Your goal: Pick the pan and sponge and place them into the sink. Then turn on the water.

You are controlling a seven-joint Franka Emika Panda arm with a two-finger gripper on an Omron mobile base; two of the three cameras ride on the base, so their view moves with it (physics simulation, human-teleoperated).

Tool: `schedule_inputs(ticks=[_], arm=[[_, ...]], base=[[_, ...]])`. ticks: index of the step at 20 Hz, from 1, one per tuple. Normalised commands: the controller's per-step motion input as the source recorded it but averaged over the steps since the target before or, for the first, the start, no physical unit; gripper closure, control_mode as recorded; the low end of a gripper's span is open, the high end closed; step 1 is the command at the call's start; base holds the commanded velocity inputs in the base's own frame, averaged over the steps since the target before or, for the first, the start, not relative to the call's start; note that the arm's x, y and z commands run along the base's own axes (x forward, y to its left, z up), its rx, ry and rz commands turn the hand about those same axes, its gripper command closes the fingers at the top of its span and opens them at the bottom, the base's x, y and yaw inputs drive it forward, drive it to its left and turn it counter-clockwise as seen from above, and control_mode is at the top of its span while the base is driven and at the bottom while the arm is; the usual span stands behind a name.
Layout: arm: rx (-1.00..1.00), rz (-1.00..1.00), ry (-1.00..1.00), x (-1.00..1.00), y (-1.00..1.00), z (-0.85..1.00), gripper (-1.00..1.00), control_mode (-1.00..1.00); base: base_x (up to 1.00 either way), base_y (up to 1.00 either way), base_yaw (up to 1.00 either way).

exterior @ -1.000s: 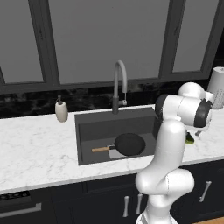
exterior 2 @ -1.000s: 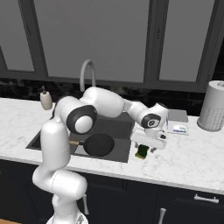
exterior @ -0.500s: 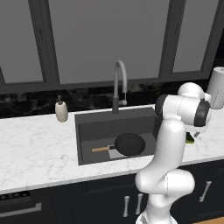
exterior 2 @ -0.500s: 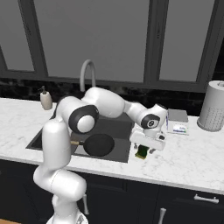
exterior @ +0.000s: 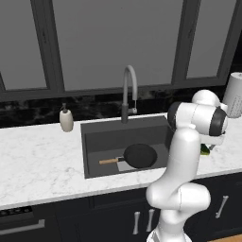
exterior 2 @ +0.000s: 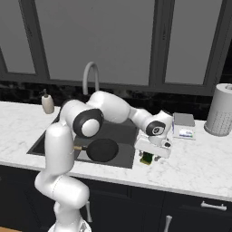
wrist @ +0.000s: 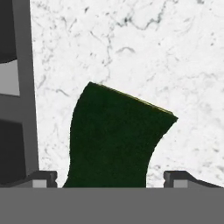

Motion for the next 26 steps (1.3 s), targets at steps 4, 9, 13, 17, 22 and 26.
schedule_inputs(ticks=[4,9,13,17,22,26], arm=[[0.0,0.0,0.0,0.0,0.02,-0.1,-1.0,-1.0],[0.0,0.0,0.0,0.0,0.14,-0.07,-1.0,-1.0],[0.0,0.0,0.0,0.0,0.15,0.0,-1.0,-1.0],[0.0,0.0,0.0,0.0,0.11,0.0,-1.0,-1.0],[0.0,0.0,0.0,0.0,0.0,-0.11,-1.0,-1.0],[0.0,0.0,-0.03,0.0,0.0,-0.21,-1.0,-1.0]], base=[[0.0,0.0,0.0],[0.0,0.0,0.0],[0.0,0.0,0.0],[0.0,0.0,0.0],[0.0,0.0,0.0],[0.0,0.0,0.0]])
